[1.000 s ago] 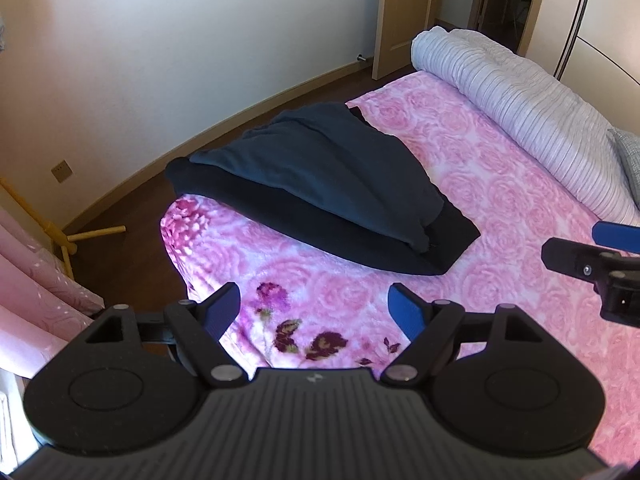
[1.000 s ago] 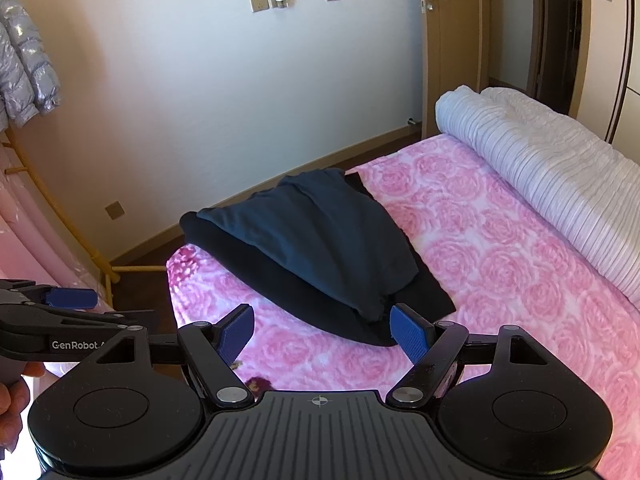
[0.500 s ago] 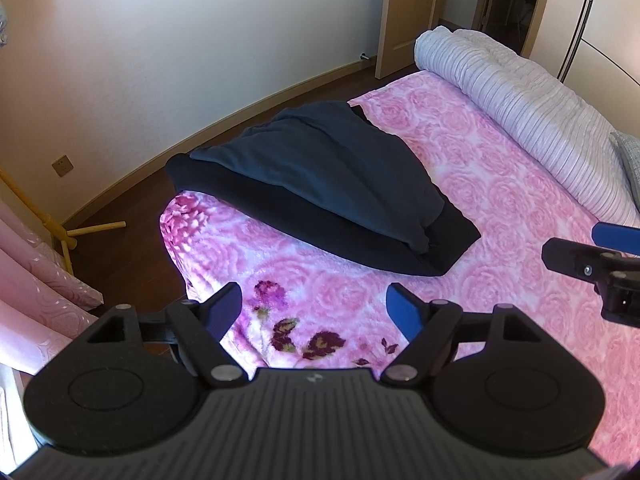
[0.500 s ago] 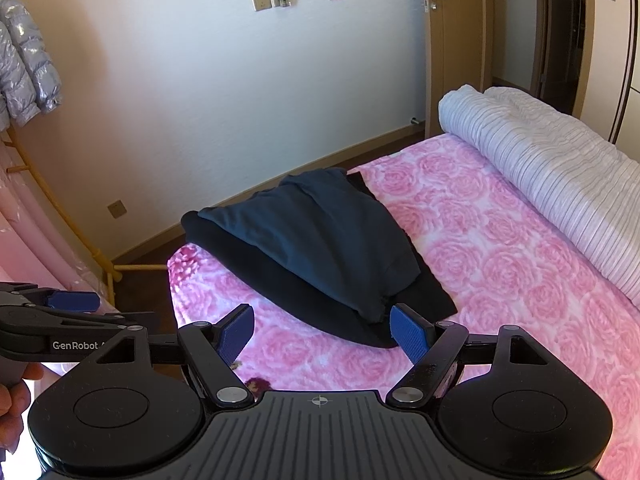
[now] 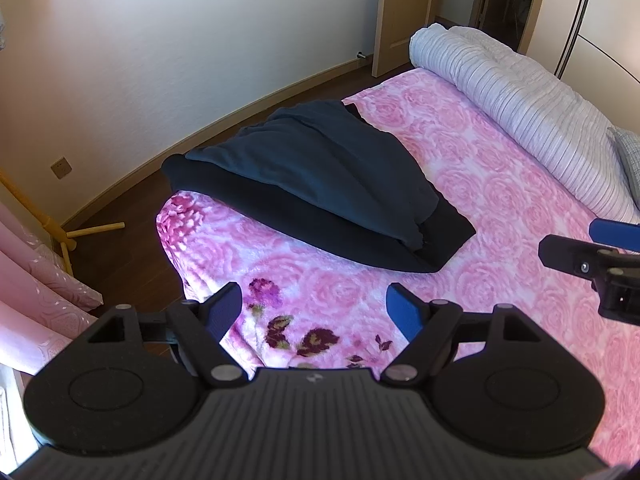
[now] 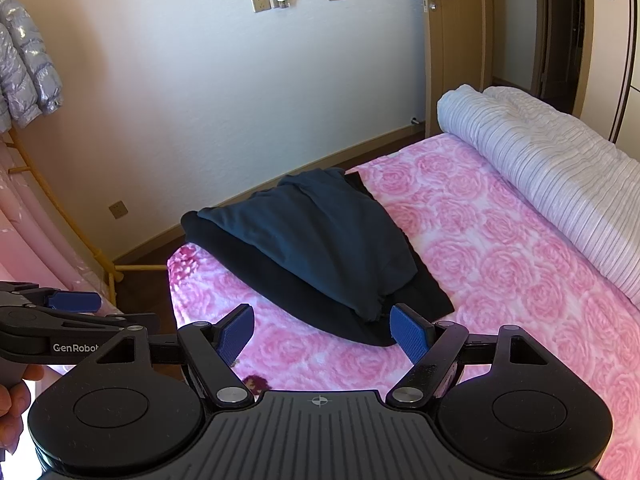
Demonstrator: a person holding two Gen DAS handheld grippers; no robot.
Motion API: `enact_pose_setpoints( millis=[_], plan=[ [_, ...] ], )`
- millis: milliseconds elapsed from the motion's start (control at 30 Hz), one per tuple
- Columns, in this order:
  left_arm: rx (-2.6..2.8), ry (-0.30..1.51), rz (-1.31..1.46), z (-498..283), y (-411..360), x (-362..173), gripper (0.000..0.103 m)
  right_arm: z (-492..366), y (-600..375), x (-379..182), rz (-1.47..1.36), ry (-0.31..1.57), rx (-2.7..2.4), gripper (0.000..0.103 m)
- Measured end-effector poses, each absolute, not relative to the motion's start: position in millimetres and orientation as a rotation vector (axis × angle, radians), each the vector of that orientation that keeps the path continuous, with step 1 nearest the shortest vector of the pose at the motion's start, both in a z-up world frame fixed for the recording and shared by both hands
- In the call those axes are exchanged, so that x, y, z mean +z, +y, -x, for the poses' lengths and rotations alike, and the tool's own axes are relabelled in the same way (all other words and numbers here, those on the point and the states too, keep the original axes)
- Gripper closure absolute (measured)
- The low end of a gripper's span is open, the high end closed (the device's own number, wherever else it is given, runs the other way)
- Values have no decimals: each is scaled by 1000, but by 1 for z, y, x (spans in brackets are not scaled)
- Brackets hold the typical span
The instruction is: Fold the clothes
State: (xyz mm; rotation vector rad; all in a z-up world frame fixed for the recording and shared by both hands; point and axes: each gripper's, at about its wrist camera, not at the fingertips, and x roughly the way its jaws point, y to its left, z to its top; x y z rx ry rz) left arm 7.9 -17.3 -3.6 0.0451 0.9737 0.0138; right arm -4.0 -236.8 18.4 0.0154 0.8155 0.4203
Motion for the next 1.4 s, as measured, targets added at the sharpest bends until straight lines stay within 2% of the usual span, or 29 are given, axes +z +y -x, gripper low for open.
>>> enact_pose_setpoints(
  millis=[933,1200,1400],
  plan=[
    [63,983,-82,-2,-32,-5,26,-24,-266,20,-37,814,476,25],
    [5,1004,-85,-35,-25,-26,26,-43,-271,9,-47,831,419,25],
    [-108,1015,-131,-93,-7,-59,26,-75,-265,-13,-52,859,327,25]
  ],
)
